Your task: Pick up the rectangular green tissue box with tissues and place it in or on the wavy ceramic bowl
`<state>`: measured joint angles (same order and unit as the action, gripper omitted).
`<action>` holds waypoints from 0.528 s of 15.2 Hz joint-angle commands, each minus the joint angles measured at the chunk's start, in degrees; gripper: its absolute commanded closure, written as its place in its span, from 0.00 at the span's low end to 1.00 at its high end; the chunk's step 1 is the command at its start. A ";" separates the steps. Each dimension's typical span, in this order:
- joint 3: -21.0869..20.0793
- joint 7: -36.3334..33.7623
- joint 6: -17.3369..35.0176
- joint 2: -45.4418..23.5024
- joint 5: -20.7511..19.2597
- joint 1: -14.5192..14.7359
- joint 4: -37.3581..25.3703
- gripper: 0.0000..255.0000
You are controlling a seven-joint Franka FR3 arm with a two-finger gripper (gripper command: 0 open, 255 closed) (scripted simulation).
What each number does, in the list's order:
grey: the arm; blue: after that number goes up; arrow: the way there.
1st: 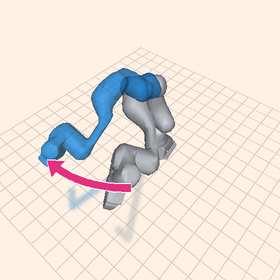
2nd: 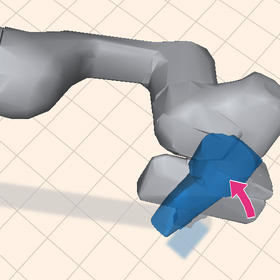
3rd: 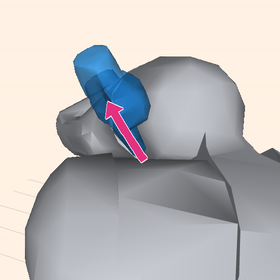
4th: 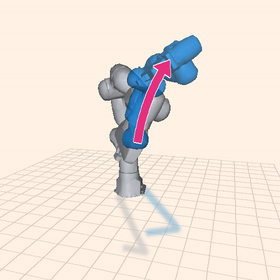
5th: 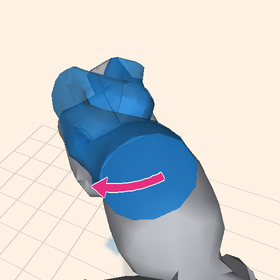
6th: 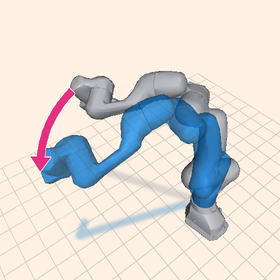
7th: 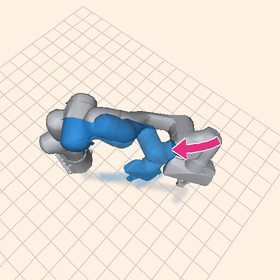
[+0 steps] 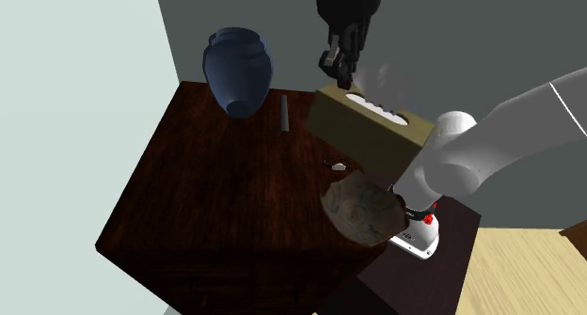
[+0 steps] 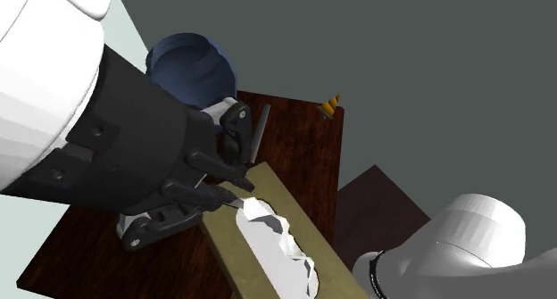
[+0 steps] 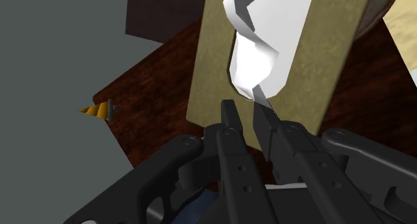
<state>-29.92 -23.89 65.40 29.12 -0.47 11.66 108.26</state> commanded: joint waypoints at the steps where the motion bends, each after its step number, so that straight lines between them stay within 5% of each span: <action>1: -0.24 -0.96 -1.77 3.42 1.96 1.20 1.57 1.00; 8: -1.67 -4.28 -6.78 9.72 6.62 3.72 2.53 1.00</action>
<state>-31.57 -27.99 58.69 38.25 5.79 15.16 110.26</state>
